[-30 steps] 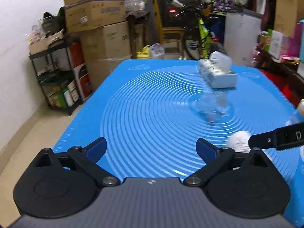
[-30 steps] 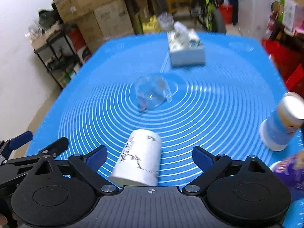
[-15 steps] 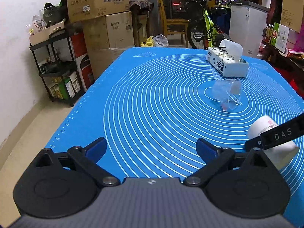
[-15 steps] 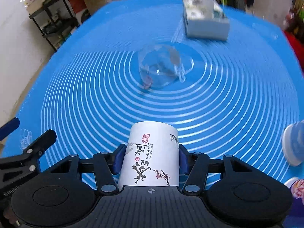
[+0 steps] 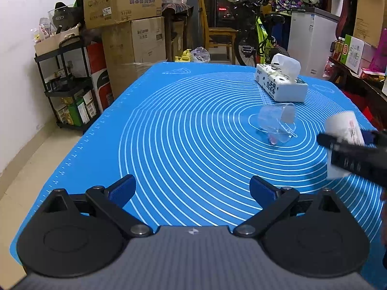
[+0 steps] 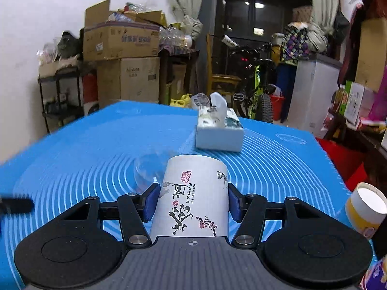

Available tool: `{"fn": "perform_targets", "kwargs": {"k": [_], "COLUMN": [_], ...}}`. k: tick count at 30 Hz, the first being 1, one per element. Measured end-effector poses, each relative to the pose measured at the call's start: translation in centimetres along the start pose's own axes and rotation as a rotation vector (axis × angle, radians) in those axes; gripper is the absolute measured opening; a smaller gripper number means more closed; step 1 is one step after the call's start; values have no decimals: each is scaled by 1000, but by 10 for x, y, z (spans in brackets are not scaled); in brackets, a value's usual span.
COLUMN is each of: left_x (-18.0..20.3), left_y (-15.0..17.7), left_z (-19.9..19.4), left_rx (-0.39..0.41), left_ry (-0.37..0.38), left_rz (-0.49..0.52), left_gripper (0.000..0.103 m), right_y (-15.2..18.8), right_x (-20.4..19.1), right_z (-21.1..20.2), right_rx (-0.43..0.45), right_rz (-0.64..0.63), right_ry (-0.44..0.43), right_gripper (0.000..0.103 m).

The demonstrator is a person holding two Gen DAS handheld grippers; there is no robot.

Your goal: Flip cup upside down

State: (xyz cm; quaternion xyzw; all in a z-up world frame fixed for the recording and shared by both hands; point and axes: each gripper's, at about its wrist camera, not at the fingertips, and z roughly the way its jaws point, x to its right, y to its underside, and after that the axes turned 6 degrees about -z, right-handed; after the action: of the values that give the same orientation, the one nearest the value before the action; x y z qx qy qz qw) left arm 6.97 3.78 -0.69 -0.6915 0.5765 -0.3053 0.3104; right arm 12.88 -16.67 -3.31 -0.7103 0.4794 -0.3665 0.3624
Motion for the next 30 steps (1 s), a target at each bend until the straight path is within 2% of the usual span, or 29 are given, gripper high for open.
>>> {"fn": "perform_targets", "kwargs": {"k": [5,16,20,22,24,27,30], "left_x": [5,18,21,23,25,28,32], "left_y": [5,12,13,14,16,18,21], "left_z": [-3,-13,-16,-17,-21,-27,-36], "left_rx": [13,27,19,13,15,19,18], "left_ry": [37,60,70,71,72,73,85], "left_rz": [14,52,55,57,61,71,79], "left_gripper": [99,99,99,99,99,99,99], "right_y": [11,31,34,33,33,34,33], "right_x": [-7,-9,-4,0,5,15,21], "right_z": [-20,-40,-44,-47,-52,-65,-86], "right_rx": [-4,-59,-66,-57,-49,-54,-55], "right_rz": [-45,-19,9,20,35,81,107], "right_ry": [-7,-21,-30,-38,-44,-60,-38], "right_gripper": [62,62,72,85,92,94,95]}}
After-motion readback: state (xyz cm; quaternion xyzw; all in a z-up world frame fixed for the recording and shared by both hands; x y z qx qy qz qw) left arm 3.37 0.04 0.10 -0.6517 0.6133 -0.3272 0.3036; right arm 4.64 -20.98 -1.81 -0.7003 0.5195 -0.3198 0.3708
